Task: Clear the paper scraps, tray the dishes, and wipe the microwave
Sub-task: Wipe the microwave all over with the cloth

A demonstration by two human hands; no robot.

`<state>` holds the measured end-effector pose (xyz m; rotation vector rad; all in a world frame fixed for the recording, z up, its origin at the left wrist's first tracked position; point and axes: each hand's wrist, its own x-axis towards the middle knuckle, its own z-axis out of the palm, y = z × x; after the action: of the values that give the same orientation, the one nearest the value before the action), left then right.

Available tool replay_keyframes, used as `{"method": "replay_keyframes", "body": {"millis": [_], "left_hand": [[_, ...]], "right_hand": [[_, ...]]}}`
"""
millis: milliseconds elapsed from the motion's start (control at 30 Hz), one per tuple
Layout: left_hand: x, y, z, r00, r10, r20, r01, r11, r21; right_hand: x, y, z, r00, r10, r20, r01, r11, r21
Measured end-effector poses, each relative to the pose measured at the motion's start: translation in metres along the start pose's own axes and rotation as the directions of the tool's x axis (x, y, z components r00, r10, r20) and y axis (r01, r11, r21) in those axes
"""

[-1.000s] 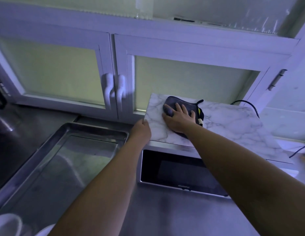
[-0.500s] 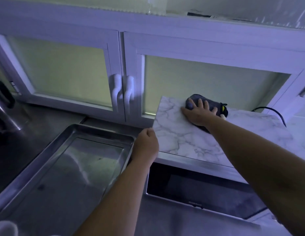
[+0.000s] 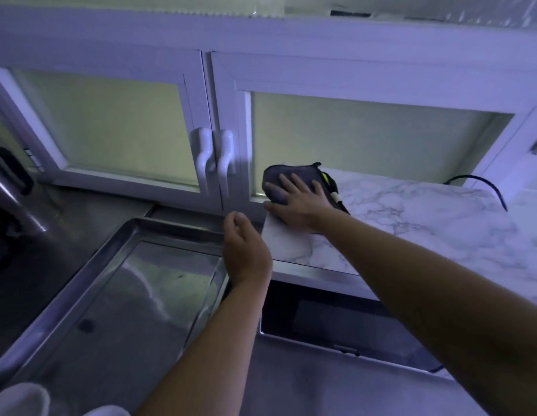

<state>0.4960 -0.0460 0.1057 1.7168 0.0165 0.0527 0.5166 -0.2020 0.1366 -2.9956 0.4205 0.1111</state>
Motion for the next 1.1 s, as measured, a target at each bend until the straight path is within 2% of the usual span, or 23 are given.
{"method": "replay_keyframes", "body": {"millis": [100, 200, 267, 333, 400, 467, 500, 567, 667, 733, 867, 967, 1100], "left_hand": [[-0.001, 0.003, -0.002, 0.999, -0.019, -0.031, 0.017, 0.997, -0.07], [-0.001, 0.009, -0.004, 1.0, -0.012, -0.022, 0.011, 0.999, -0.035], [0.0, 0.014, -0.007, 0.999, 0.032, 0.017, -0.033, 0.999, 0.039], [-0.003, 0.018, -0.011, 0.986, 0.152, 0.074, -0.164, 0.967, 0.194], [-0.011, 0.022, -0.014, 0.93, 0.318, 0.183, -0.364, 0.862, 0.353], [-0.023, 0.025, -0.013, 0.839, 0.425, 0.341, -0.544, 0.685, 0.484], [-0.026, 0.025, -0.012, 0.799, 0.426, 0.426, -0.602, 0.587, 0.542], [-0.034, 0.026, -0.009, 0.743, 0.333, 0.58, -0.668, 0.423, 0.612], [-0.047, 0.027, -0.009, 0.699, 0.18, 0.692, -0.709, 0.304, 0.637], [-0.057, 0.027, -0.013, 0.686, 0.18, 0.705, -0.722, 0.288, 0.629], [-0.088, 0.024, -0.026, 0.648, 0.293, 0.703, -0.76, 0.304, 0.574], [-0.129, 0.018, -0.038, 0.554, 0.368, 0.747, -0.822, 0.383, 0.421], [-0.185, 0.009, -0.055, 0.54, 0.342, 0.769, -0.77, 0.57, 0.287]], "right_hand": [[-0.04, -0.016, 0.009, 1.0, 0.009, -0.014, -0.009, 0.999, 0.036], [-0.08, -0.026, 0.012, 1.0, 0.014, -0.025, -0.013, 0.999, 0.044], [-0.105, -0.029, 0.013, 1.0, 0.001, -0.029, -0.001, 1.0, 0.031], [-0.127, -0.026, 0.014, 0.999, -0.002, -0.034, 0.003, 0.999, 0.032], [-0.148, -0.019, 0.015, 0.999, 0.015, -0.038, -0.013, 0.999, 0.043], [-0.168, -0.009, 0.015, 0.999, 0.04, -0.032, -0.038, 0.998, 0.058], [-0.175, -0.003, 0.016, 0.998, 0.053, -0.024, -0.051, 0.997, 0.065], [-0.194, 0.018, 0.015, 0.995, 0.101, -0.022, -0.099, 0.993, 0.068], [-0.23, 0.064, 0.014, 0.976, 0.216, -0.038, -0.212, 0.973, 0.097], [-0.258, 0.102, 0.015, 0.953, 0.301, -0.042, -0.295, 0.95, 0.107], [-0.311, 0.161, 0.017, 0.885, 0.462, -0.06, -0.452, 0.882, 0.132], [-0.333, 0.176, 0.021, 0.851, 0.519, -0.081, -0.497, 0.846, 0.193], [-0.351, 0.161, 0.025, 0.773, 0.622, -0.128, -0.561, 0.763, 0.322]]}}
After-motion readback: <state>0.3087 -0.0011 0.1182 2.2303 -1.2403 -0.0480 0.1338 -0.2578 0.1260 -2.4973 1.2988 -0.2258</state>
